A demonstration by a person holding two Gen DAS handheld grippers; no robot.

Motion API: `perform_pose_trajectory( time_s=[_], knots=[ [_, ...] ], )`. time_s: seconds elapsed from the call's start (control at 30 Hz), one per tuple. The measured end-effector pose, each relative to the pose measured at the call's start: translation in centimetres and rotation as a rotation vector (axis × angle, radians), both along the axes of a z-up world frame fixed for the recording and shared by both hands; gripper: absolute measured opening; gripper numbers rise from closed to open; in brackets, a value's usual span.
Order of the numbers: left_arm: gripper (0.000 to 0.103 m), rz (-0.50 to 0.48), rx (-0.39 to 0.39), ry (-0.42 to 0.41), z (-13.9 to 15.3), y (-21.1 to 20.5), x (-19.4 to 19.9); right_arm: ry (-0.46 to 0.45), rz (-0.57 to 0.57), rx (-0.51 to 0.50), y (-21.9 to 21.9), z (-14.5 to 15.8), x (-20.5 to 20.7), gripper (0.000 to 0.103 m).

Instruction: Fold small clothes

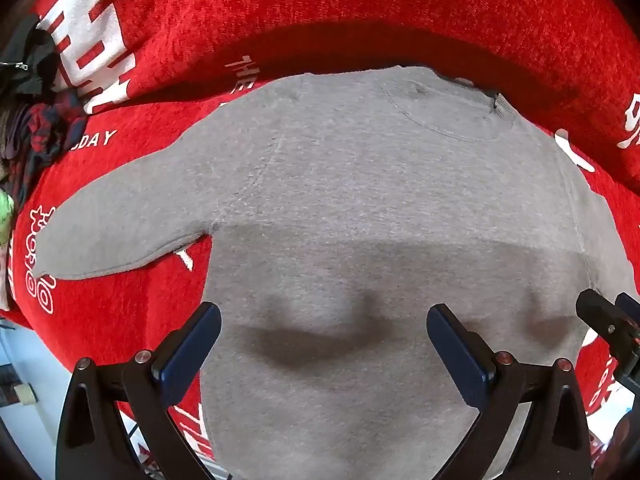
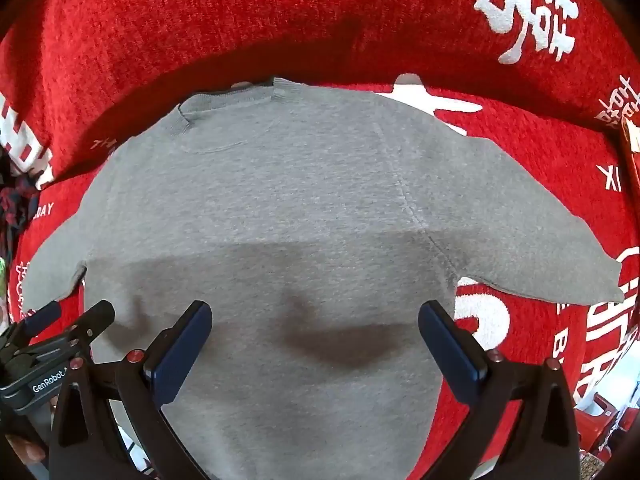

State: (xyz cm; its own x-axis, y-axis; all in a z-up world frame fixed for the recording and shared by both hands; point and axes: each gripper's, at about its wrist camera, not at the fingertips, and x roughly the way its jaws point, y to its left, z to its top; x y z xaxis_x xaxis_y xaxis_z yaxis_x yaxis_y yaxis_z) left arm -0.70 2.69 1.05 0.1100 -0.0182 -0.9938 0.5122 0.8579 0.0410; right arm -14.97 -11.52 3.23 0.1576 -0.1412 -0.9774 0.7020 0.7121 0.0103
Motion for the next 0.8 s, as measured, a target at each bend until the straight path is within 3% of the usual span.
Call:
perform_pose_trajectory(
  time_s=[0.8],
  knots=[
    [0.103,-0.008,0.003,0.002,-0.15,0.16,0.33,-0.008,-0.005,0.006,-0.20,-0.02,0.10,0.103]
  ],
)
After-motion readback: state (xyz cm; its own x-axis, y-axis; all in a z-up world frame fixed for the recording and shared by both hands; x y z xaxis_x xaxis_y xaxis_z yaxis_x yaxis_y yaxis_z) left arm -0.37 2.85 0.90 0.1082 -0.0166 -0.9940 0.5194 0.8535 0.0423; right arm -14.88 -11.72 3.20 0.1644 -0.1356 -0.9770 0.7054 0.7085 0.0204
